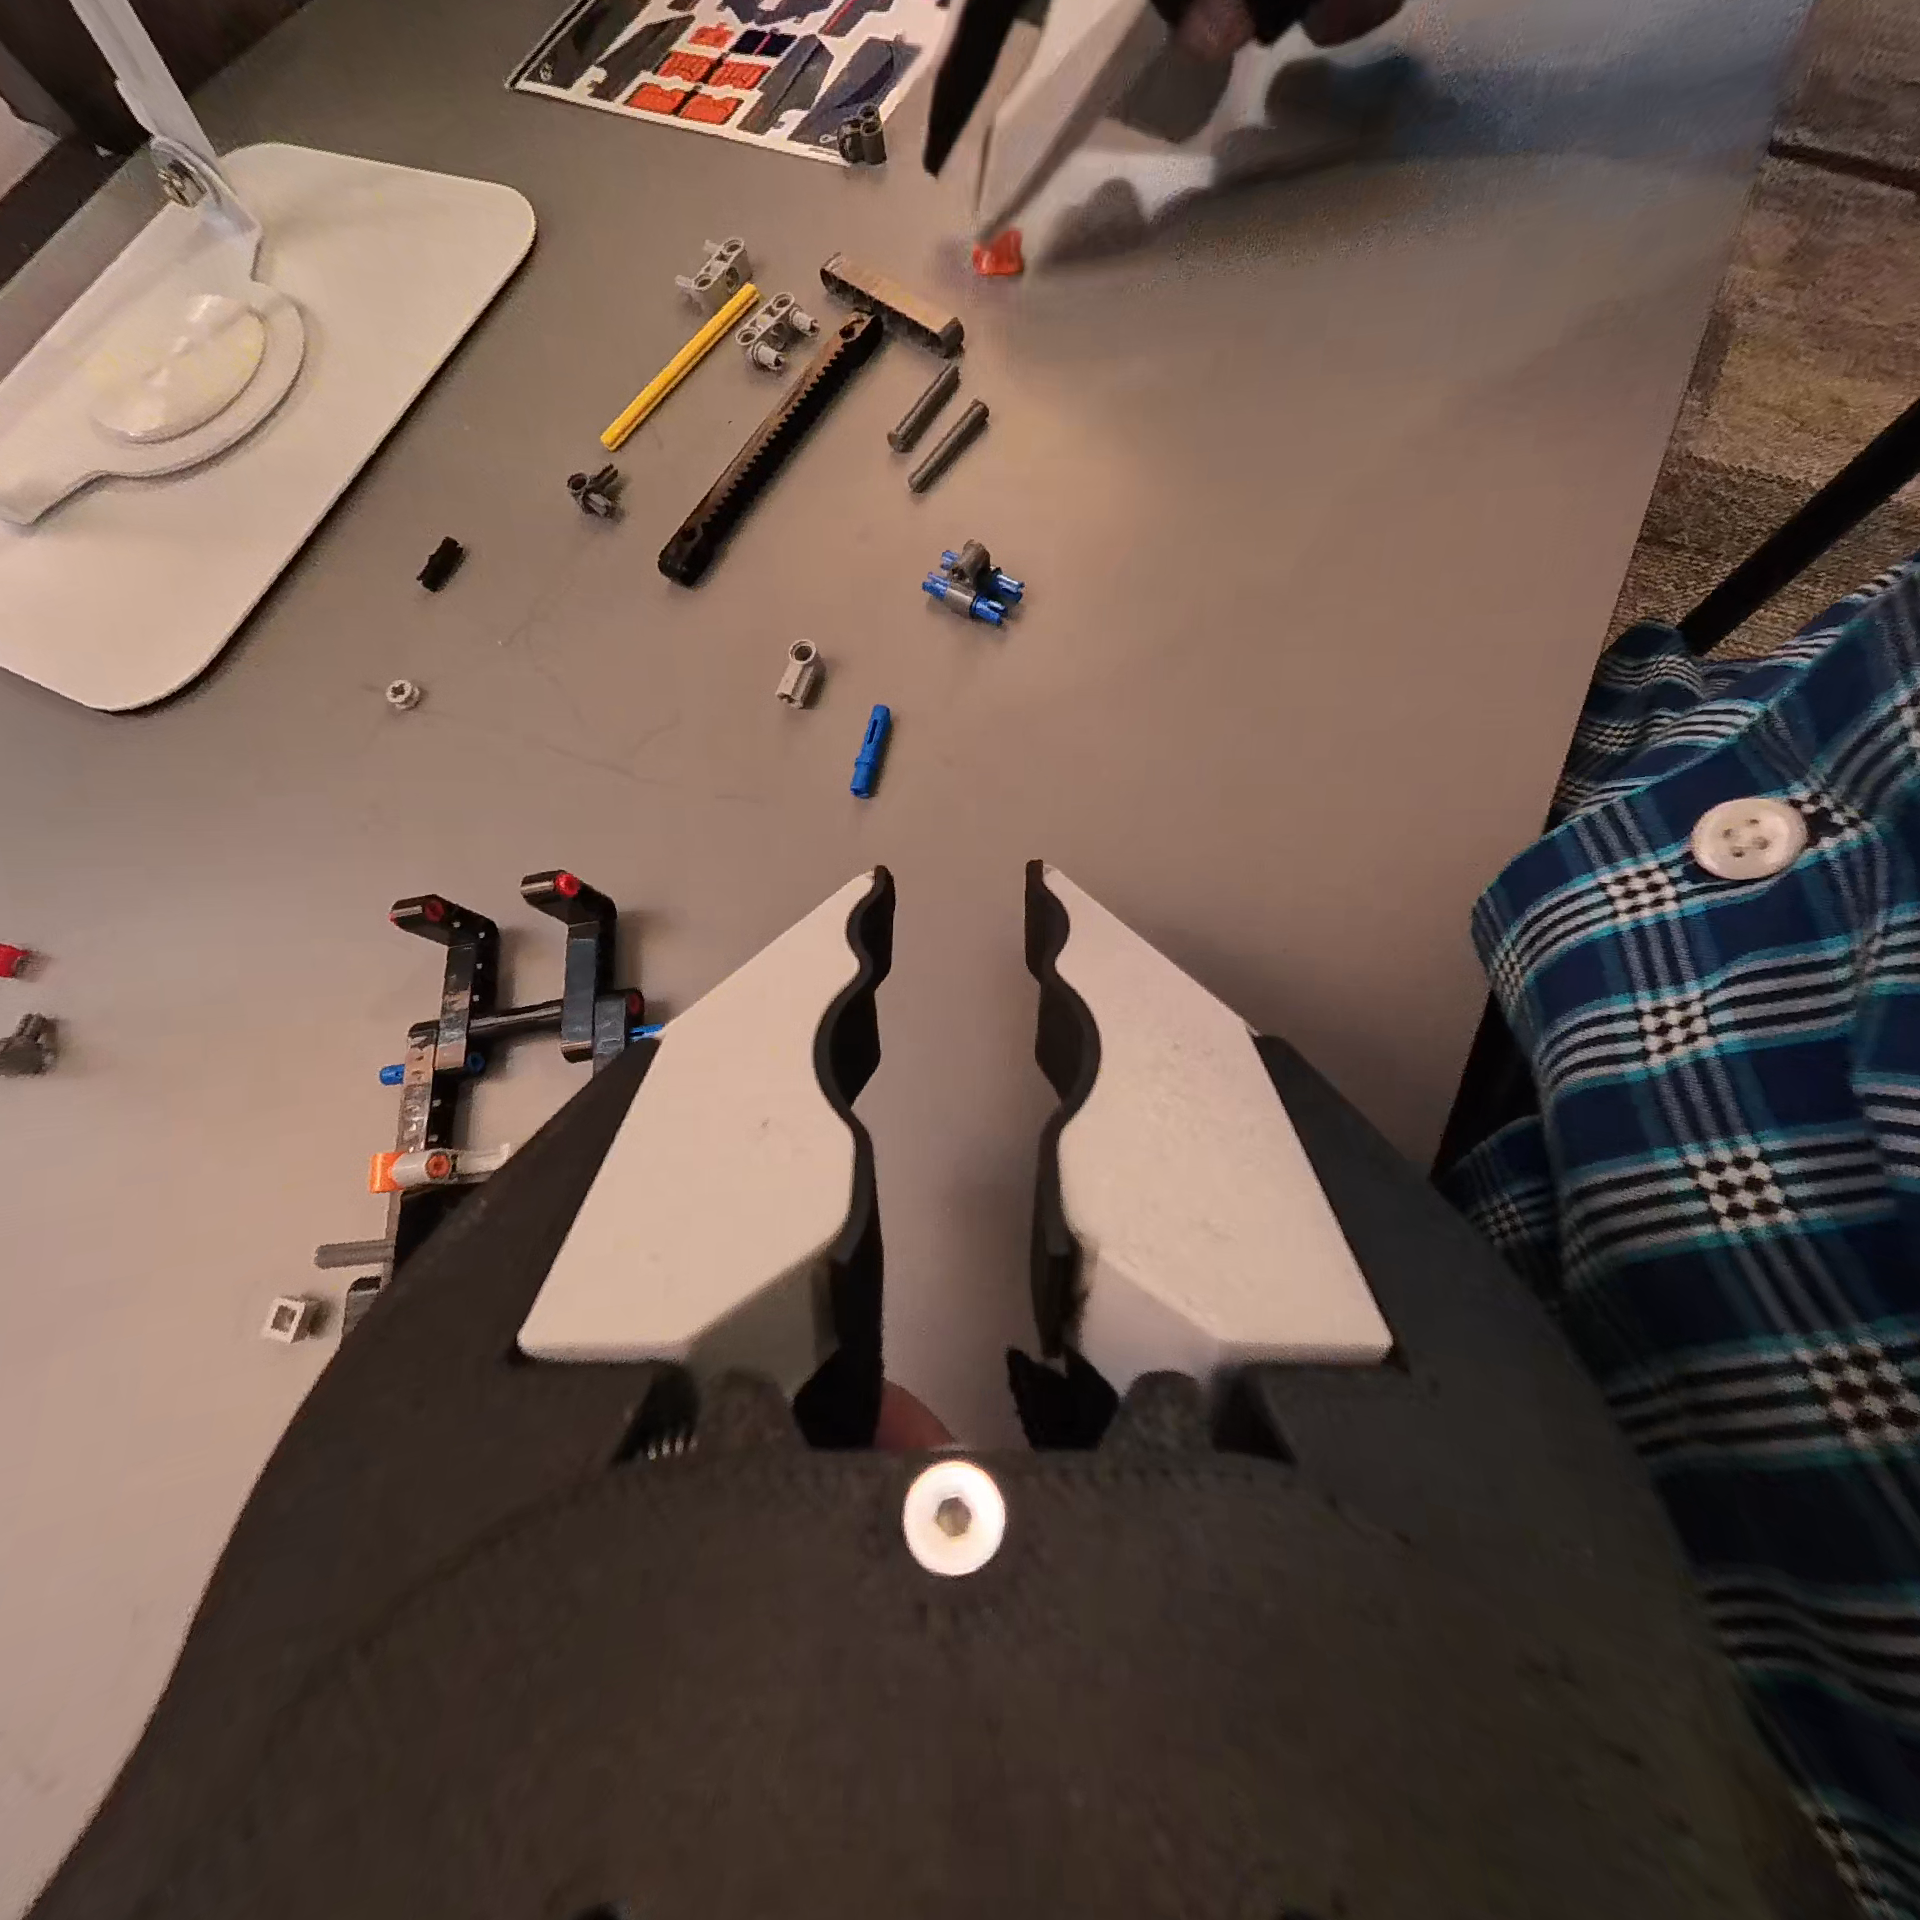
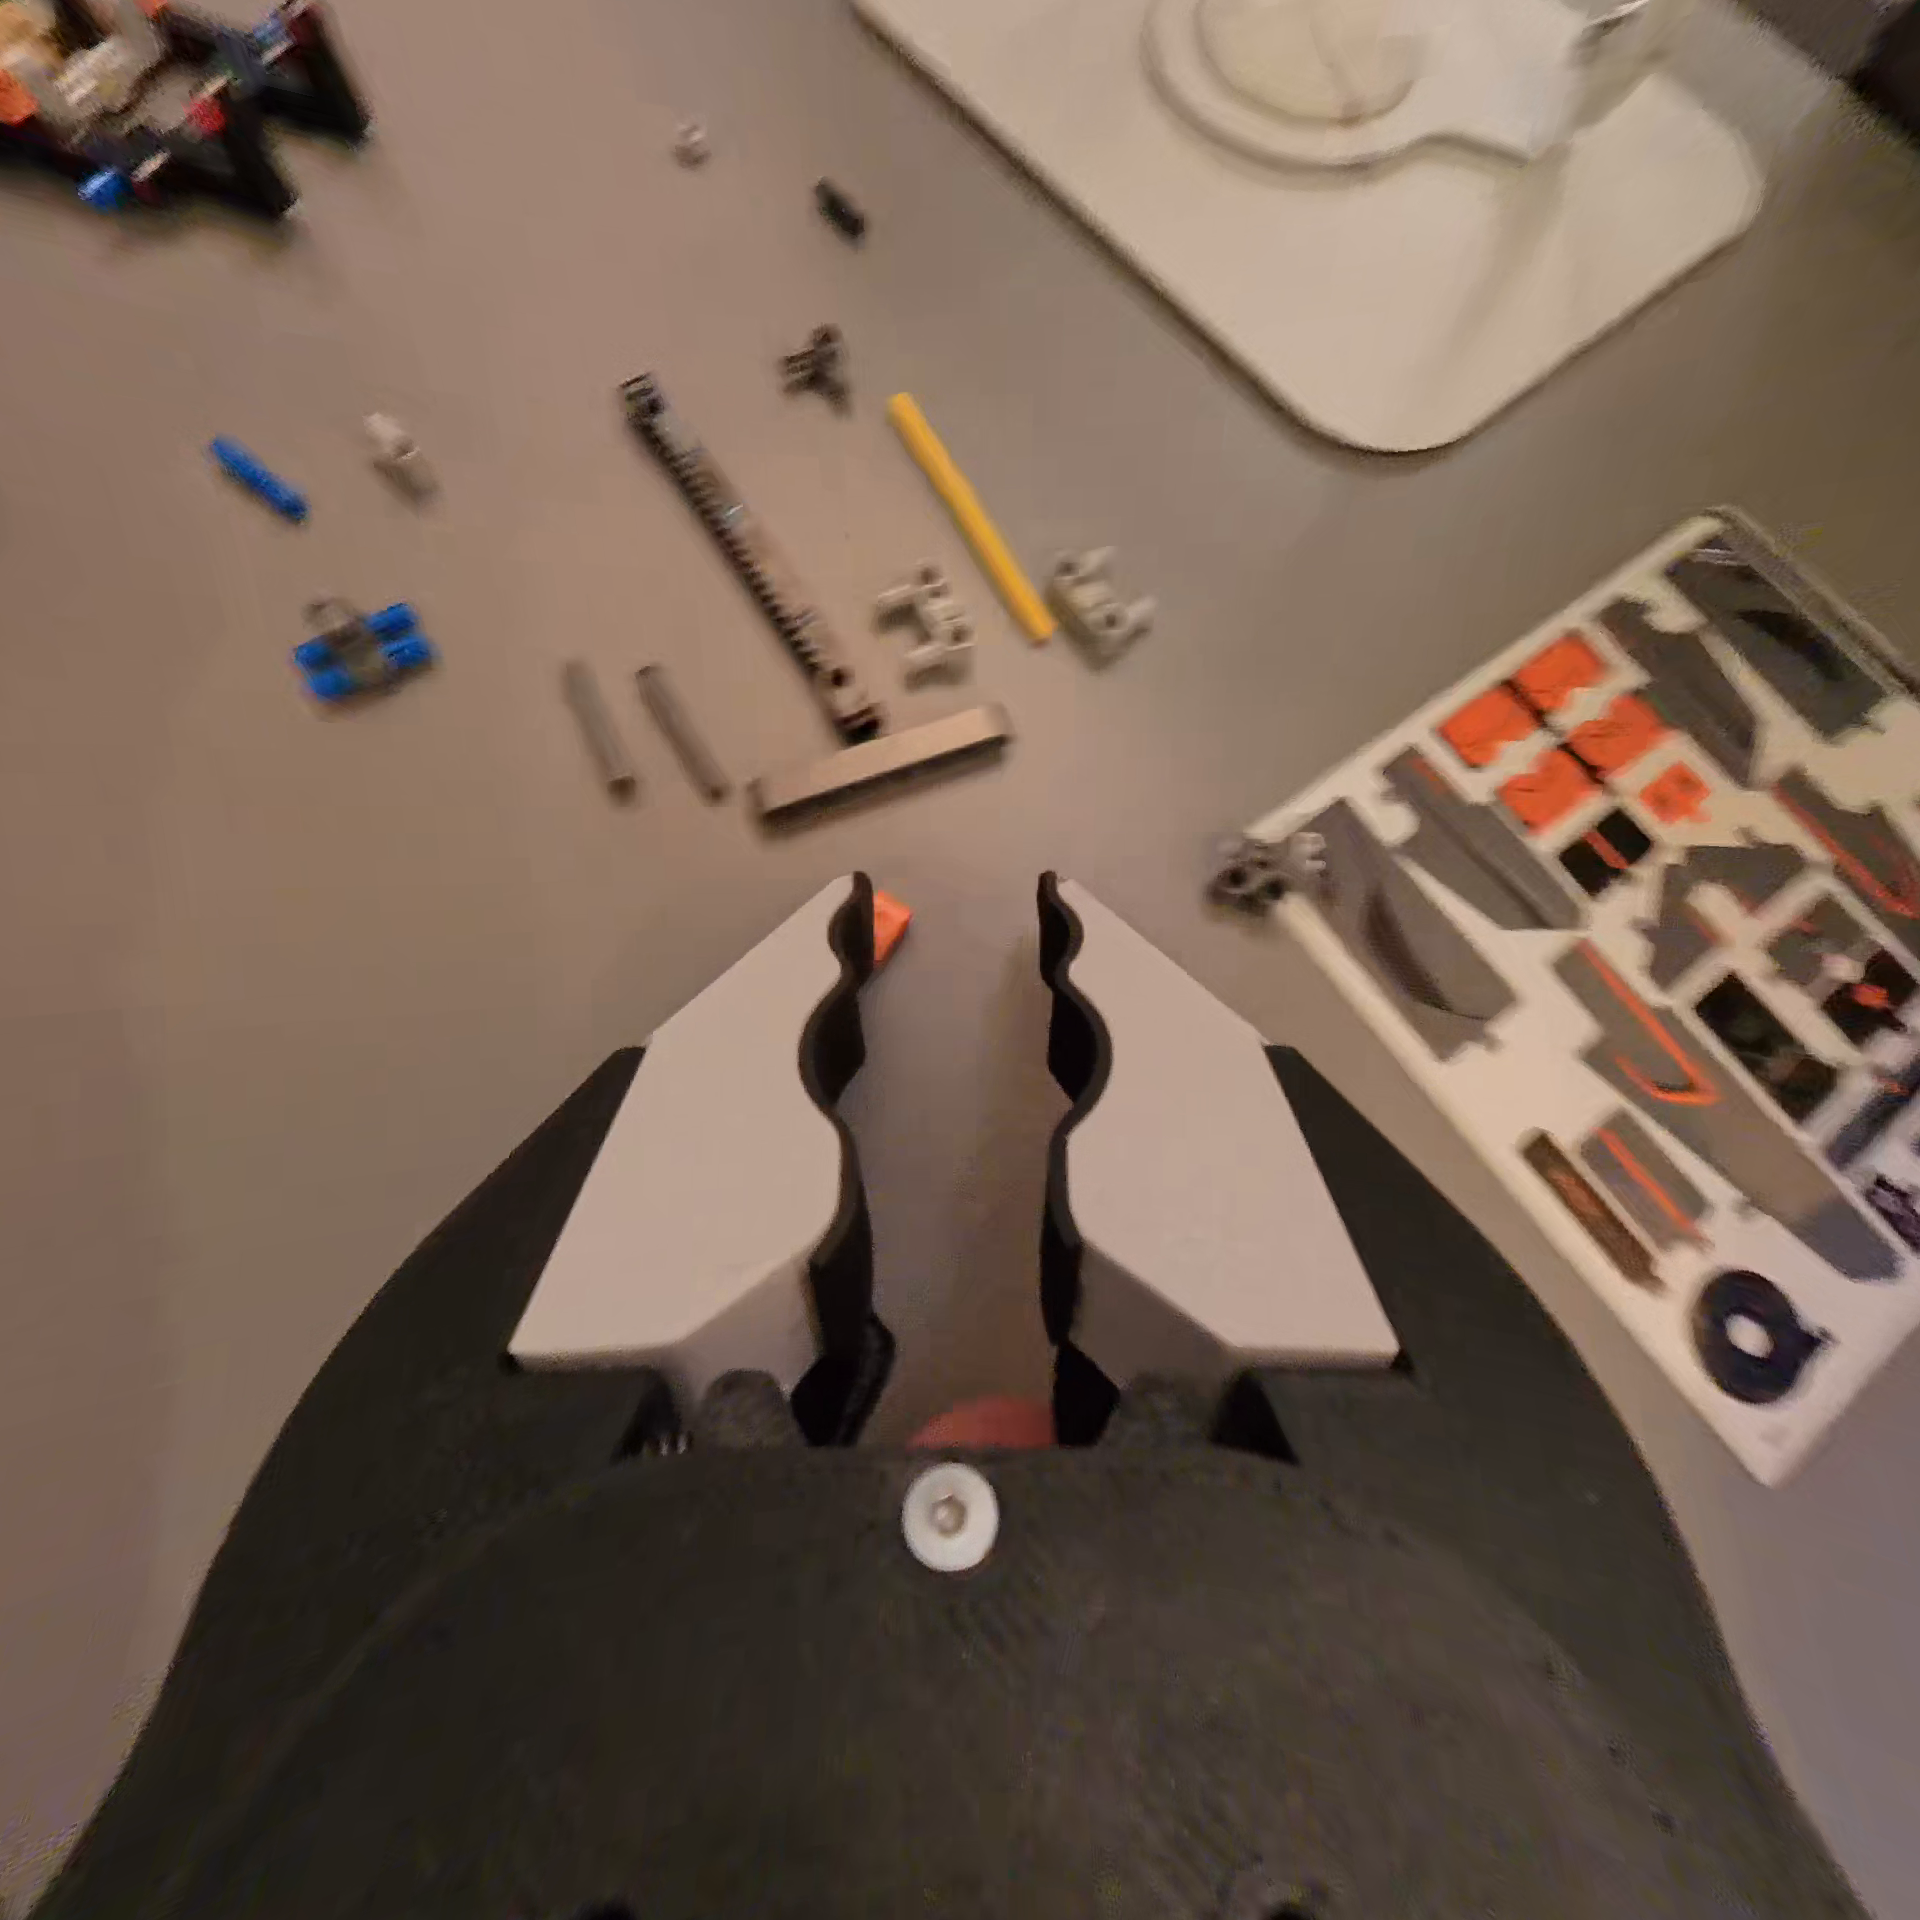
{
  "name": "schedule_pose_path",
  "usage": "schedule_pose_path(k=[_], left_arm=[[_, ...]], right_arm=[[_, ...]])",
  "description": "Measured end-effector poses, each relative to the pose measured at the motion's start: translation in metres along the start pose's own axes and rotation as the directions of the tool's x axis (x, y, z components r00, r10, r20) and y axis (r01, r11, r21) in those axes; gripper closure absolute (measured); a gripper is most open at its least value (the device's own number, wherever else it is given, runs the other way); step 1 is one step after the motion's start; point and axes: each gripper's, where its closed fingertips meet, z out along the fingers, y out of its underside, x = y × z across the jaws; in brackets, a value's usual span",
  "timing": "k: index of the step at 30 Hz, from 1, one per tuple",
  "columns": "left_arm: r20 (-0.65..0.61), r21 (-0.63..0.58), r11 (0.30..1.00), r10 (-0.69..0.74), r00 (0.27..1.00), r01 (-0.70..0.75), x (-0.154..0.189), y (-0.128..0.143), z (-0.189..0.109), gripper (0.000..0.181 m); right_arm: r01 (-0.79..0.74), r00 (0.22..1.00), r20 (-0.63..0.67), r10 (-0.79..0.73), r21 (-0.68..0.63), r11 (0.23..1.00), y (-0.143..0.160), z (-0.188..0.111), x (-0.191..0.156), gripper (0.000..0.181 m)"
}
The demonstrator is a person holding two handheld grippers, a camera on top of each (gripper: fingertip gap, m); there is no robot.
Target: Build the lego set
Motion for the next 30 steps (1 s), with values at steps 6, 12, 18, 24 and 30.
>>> schedule_pose_path(k=[6,12,18,24,30], left_arm=[[0.006,0.003,1.000,-0.018,1.000,0.018,-0.003,0.001,0.002,0.157],[0.022,0.008,1.000,-0.024,0.999,0.024,-0.006,0.001,0.000,0.158],[0.053,0.015,0.999,-0.050,0.997,0.049,-0.009,0.004,-0.005,0.157],[0.071,0.018,0.998,-0.065,0.995,0.063,-0.012,0.004,-0.003,0.156],[0.098,0.006,0.998,-0.062,0.993,0.062,-0.012,0.007,-0.010,0.155]], right_arm=[[-0.082,0.979,-0.186,0.081,0.003,0.997,0.001,-0.001,0.060,0.151],[-0.055,0.981,-0.189,0.046,-0.043,0.998,0.001,0.015,0.063,0.168],[0.000,0.990,-0.138,0.005,0.032,0.999,-0.023,-0.007,0.036,0.168],[0.121,0.979,0.146,-0.139,0.127,0.984,-0.065,-0.012,-0.082,0.169],[0.346,0.889,0.288,-0.357,0.091,0.934,-0.061,0.031,-0.170,0.168]])
